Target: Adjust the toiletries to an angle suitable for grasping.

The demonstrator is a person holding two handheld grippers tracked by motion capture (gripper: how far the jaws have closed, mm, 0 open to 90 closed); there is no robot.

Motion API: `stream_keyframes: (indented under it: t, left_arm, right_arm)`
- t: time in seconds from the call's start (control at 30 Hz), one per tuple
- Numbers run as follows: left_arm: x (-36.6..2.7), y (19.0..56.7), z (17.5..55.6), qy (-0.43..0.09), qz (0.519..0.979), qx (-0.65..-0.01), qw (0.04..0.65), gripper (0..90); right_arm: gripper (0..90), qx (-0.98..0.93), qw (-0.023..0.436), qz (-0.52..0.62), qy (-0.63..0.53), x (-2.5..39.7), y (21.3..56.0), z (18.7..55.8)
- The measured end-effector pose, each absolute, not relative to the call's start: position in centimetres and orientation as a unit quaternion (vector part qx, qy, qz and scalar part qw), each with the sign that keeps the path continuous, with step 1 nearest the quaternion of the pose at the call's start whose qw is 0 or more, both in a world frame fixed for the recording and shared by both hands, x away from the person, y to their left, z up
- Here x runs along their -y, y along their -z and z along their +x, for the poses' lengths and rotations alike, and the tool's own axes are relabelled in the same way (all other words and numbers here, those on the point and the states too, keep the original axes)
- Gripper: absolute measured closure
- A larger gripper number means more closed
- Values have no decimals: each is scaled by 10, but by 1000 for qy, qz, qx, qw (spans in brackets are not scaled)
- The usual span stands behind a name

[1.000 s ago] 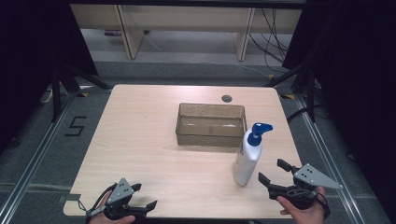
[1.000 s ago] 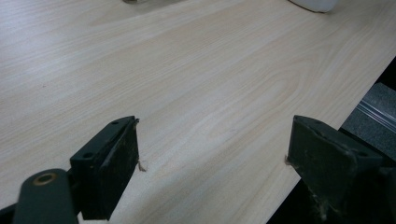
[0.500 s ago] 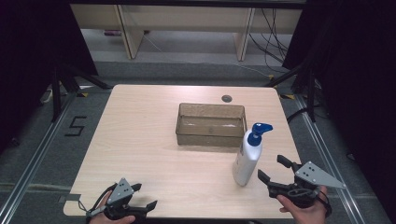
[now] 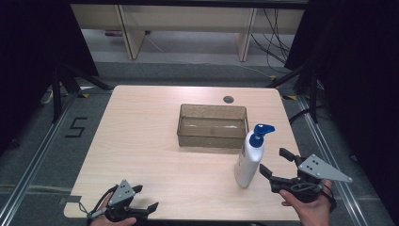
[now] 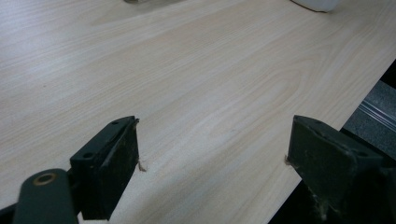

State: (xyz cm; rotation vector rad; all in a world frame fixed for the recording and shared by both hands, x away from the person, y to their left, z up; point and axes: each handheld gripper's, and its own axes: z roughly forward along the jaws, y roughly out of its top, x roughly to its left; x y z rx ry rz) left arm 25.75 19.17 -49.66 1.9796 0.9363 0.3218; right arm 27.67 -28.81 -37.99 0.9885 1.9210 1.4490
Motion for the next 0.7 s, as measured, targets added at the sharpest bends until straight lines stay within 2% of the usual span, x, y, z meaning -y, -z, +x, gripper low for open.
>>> stream_keyframes:
  t: [0.7]
  left_arm:
    - [-191, 496, 257, -129, 797, -381, 451, 160]
  right_arm:
    - [186, -713, 267, 349, -547, 277, 371, 291]
